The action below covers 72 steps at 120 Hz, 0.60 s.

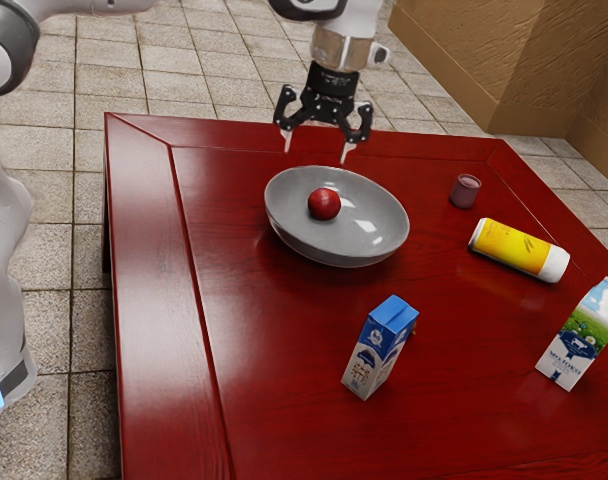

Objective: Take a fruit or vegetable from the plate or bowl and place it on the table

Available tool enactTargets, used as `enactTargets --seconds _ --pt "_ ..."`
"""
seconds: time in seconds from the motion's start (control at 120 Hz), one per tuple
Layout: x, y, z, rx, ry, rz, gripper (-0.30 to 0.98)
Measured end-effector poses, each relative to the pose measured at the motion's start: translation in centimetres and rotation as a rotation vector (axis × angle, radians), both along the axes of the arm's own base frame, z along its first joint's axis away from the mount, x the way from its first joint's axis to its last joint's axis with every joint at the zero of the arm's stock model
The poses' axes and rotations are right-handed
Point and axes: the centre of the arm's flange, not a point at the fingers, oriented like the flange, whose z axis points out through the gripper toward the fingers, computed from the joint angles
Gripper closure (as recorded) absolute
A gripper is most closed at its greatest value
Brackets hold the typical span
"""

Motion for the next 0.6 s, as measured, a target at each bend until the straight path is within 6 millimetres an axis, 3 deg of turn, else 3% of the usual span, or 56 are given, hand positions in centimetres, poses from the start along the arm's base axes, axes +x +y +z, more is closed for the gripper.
enactTargets --seconds 0.083,0.158,0.342,0.425,0.508,0.55,0.6 --pt "-0.2 0.2 0.3 0.010 -0.008 -0.001 0.00" --pt "0.1 0.4 -0.6 0.015 0.005 -0.003 0.00" --pt "0.4 5.2 -3.2 0.017 0.058 0.097 0.00" --pt "1.9 9.6 -5.3 0.041 0.100 0.191 0.00" --pt "4.7 13.8 -7.3 0.087 0.123 0.256 0.00" --pt "5.8 14.1 -8.2 0.105 0.120 0.255 0.00" --pt "7.4 12.5 -9.3 0.123 0.110 0.221 0.00"
